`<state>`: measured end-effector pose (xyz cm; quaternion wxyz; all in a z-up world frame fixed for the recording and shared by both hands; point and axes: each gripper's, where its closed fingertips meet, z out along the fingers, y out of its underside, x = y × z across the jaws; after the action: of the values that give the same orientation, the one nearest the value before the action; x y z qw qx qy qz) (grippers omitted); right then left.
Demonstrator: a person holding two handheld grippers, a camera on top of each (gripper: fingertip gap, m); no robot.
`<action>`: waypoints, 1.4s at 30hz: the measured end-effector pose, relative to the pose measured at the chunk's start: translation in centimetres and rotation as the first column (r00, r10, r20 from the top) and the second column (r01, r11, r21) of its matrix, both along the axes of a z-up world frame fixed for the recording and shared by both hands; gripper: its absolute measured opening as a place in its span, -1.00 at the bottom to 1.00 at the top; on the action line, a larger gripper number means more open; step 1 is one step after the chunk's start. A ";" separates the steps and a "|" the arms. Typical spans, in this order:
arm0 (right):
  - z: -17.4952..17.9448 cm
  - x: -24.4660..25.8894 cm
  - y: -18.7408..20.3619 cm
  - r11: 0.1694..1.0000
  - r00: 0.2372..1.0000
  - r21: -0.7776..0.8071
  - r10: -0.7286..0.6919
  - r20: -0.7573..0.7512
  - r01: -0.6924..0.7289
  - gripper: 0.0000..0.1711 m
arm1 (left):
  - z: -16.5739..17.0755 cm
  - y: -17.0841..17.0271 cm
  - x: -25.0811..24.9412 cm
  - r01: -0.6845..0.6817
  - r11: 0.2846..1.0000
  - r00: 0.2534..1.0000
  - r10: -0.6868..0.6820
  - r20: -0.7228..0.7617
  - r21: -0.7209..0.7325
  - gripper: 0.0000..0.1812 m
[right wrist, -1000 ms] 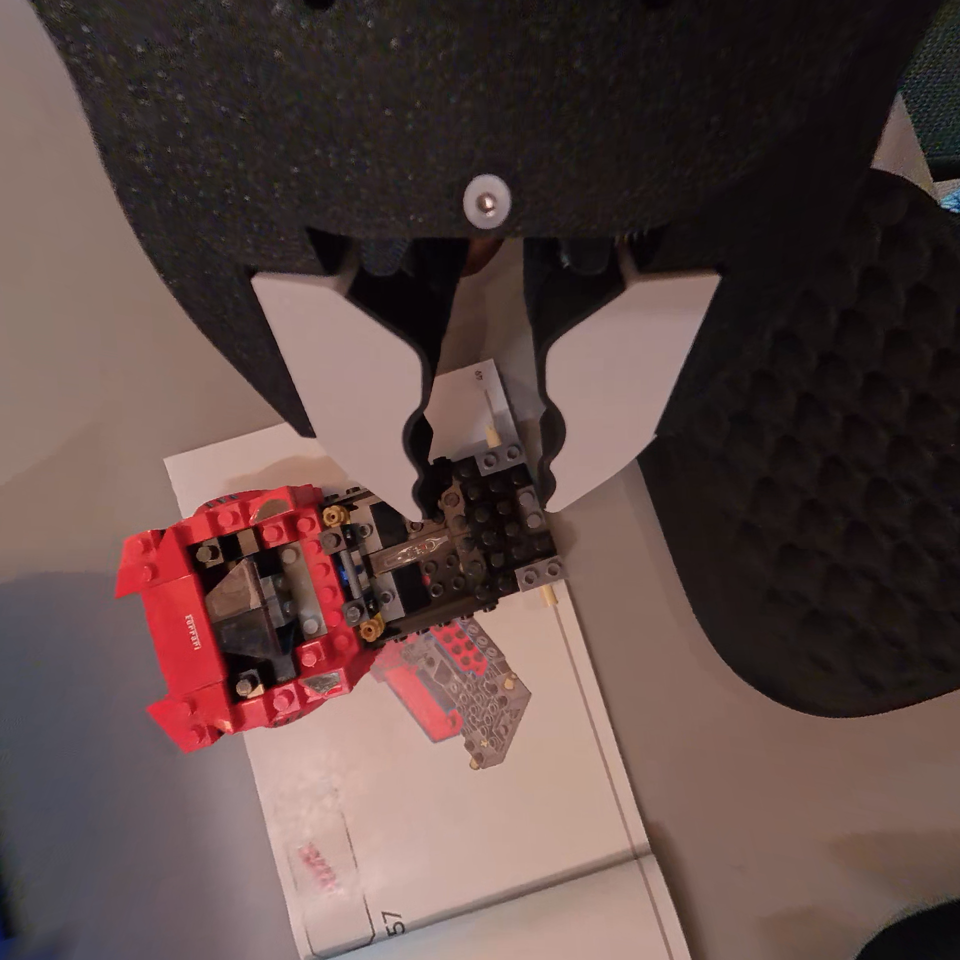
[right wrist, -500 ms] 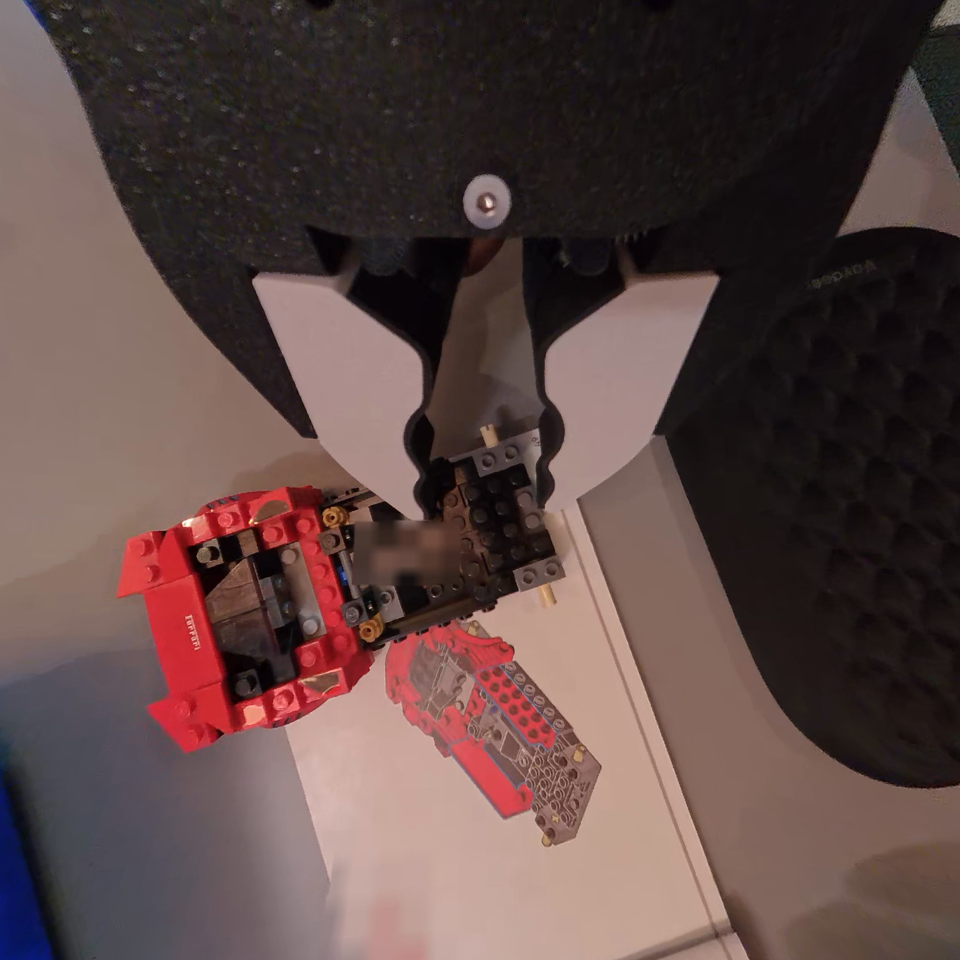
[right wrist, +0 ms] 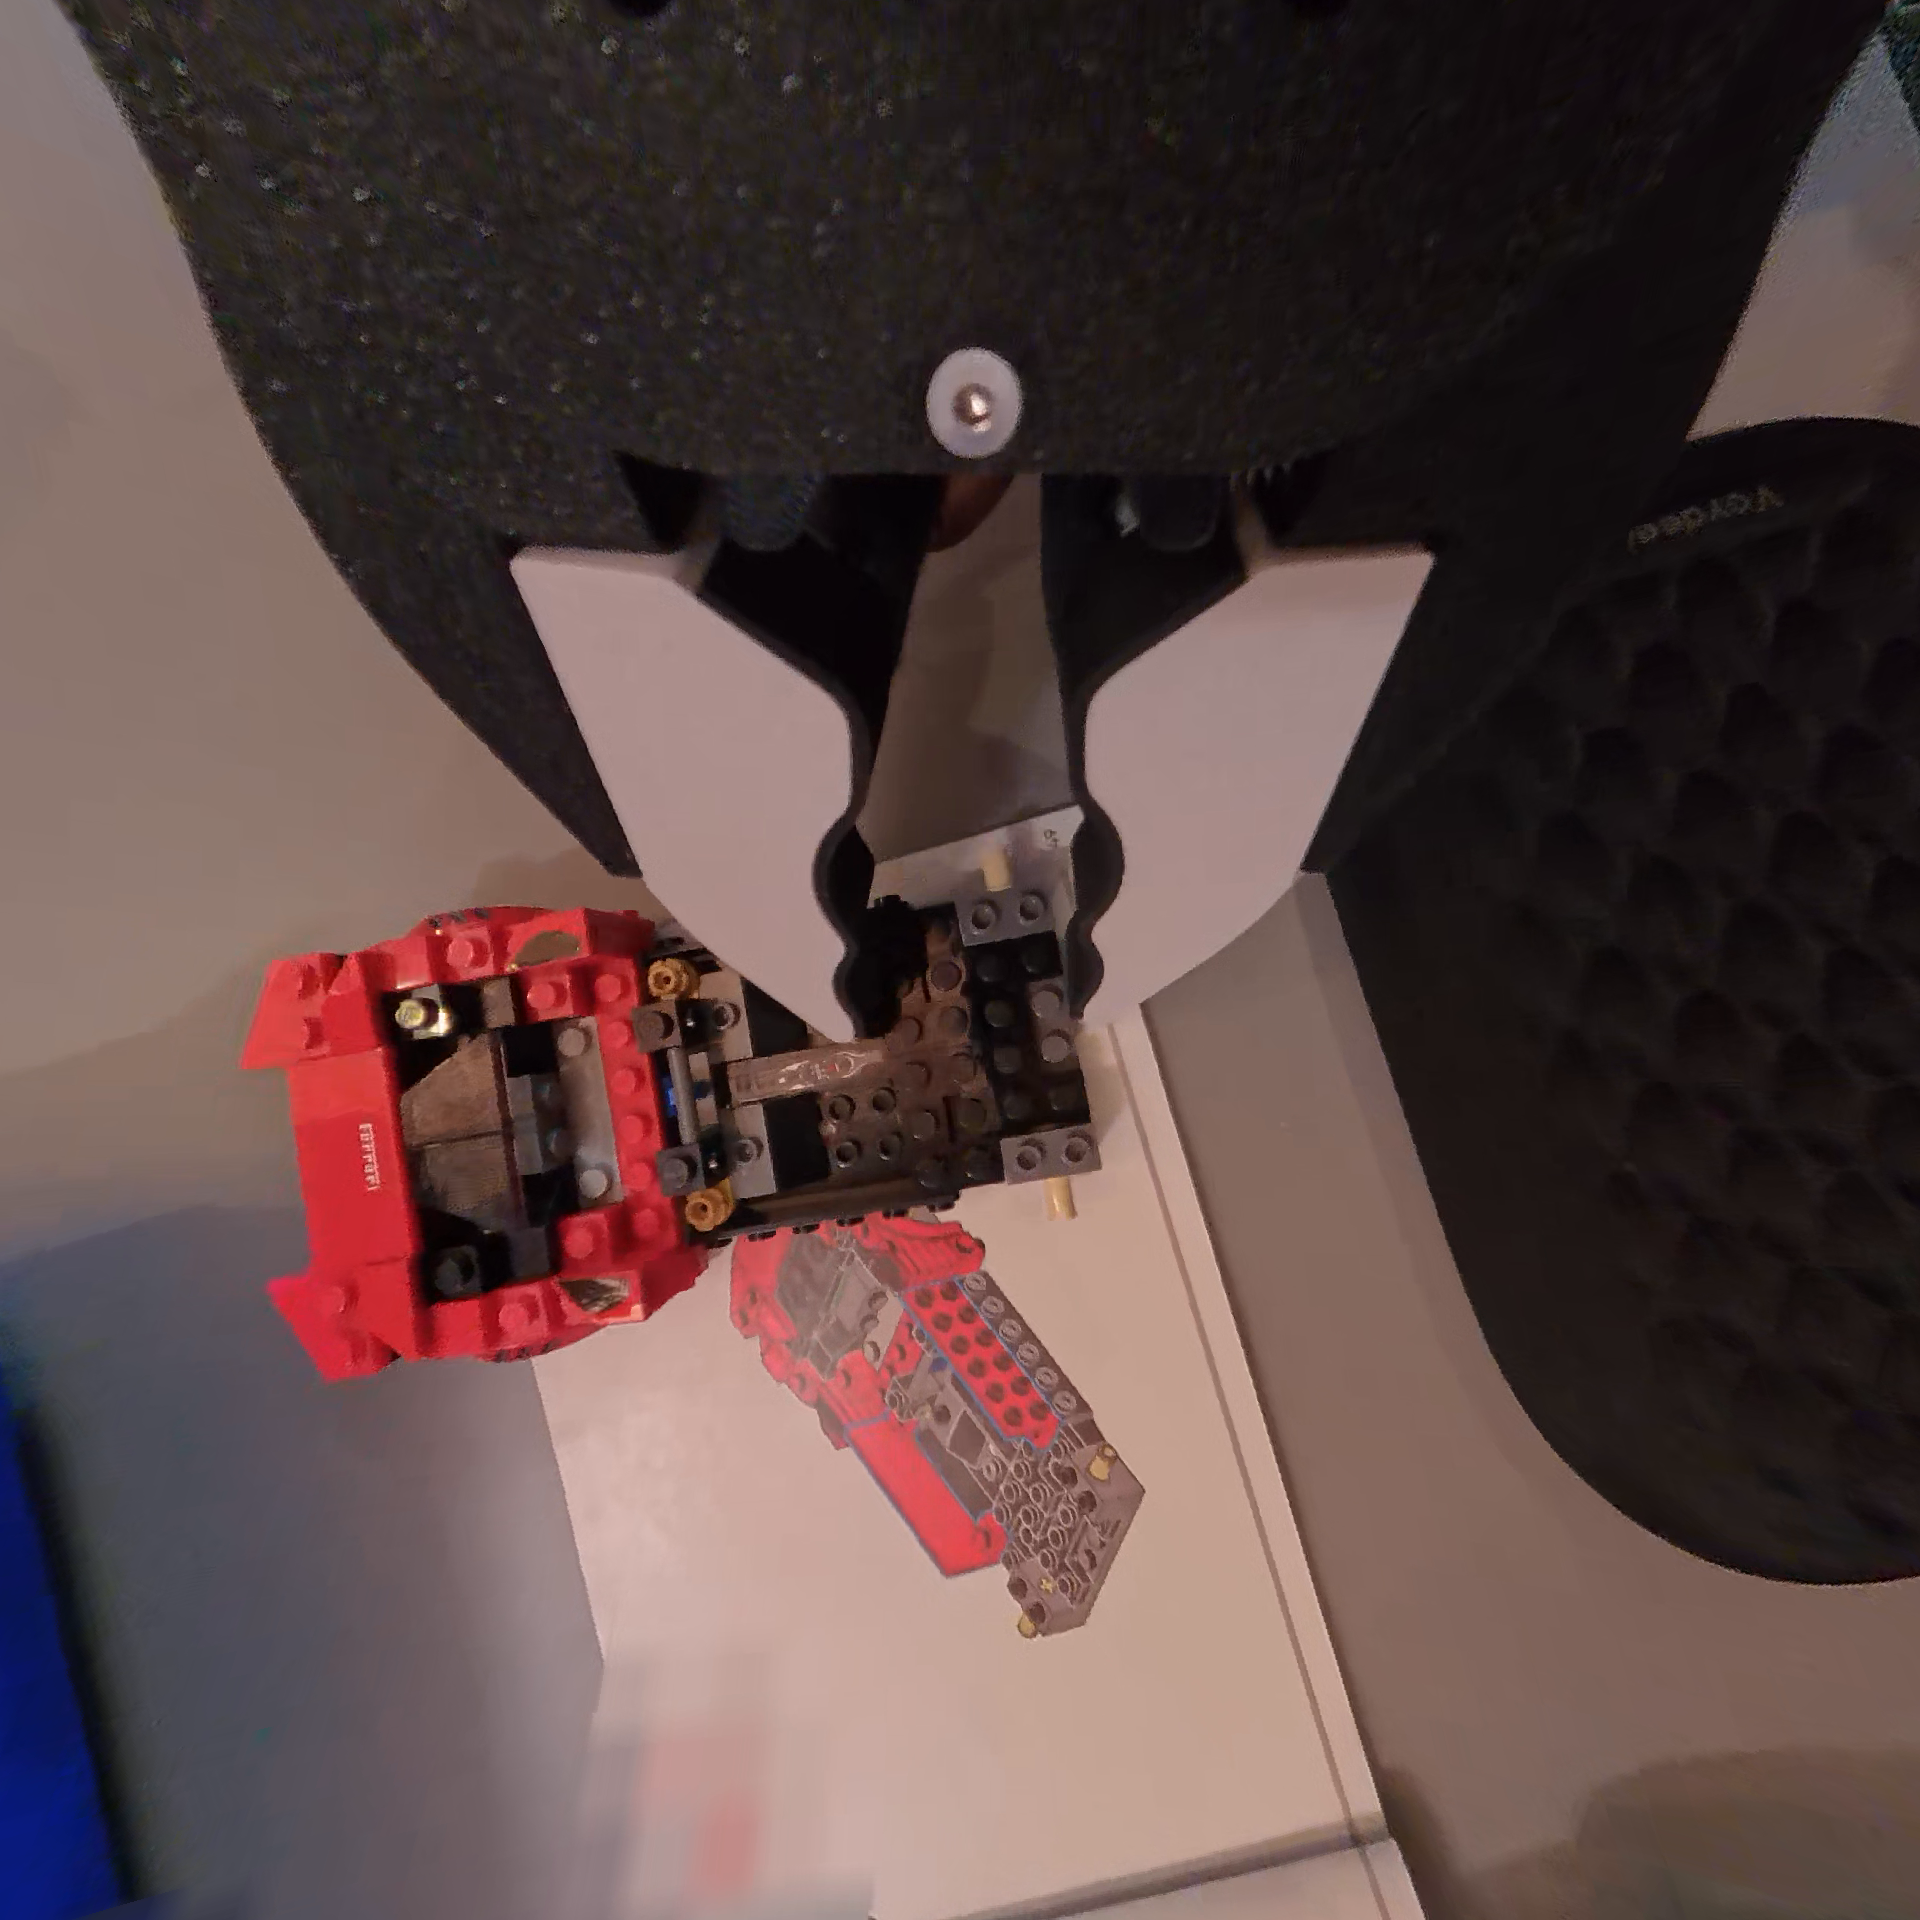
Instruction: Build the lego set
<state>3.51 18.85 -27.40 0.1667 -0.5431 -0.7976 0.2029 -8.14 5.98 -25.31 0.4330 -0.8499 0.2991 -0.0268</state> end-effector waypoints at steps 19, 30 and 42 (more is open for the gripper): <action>10.4 -9.2 -6.6 0.947 0.944 -0.133 0.263 -0.198 -0.292 -0.32 | 0.4 0.0 0.0 0.001 0.998 1.000 0.001 -0.028 0.060 -0.71; 13.2 -34.6 -19.6 0.618 0.609 0.125 0.786 -0.105 -0.776 -0.74 | 5.5 -0.6 -1.6 -0.102 0.945 0.976 0.034 0.215 0.311 -0.78; 2.8 -45.2 -26.6 0.270 0.296 0.137 0.927 0.232 -0.953 -0.84 | 6.0 -1.0 -1.6 -0.097 0.941 0.968 0.013 0.251 0.325 -0.80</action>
<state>-41.69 -7.74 -24.56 0.0387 0.0499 -0.9893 0.1312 -9.73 4.94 -19.35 0.6050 -0.7624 0.2195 -0.0680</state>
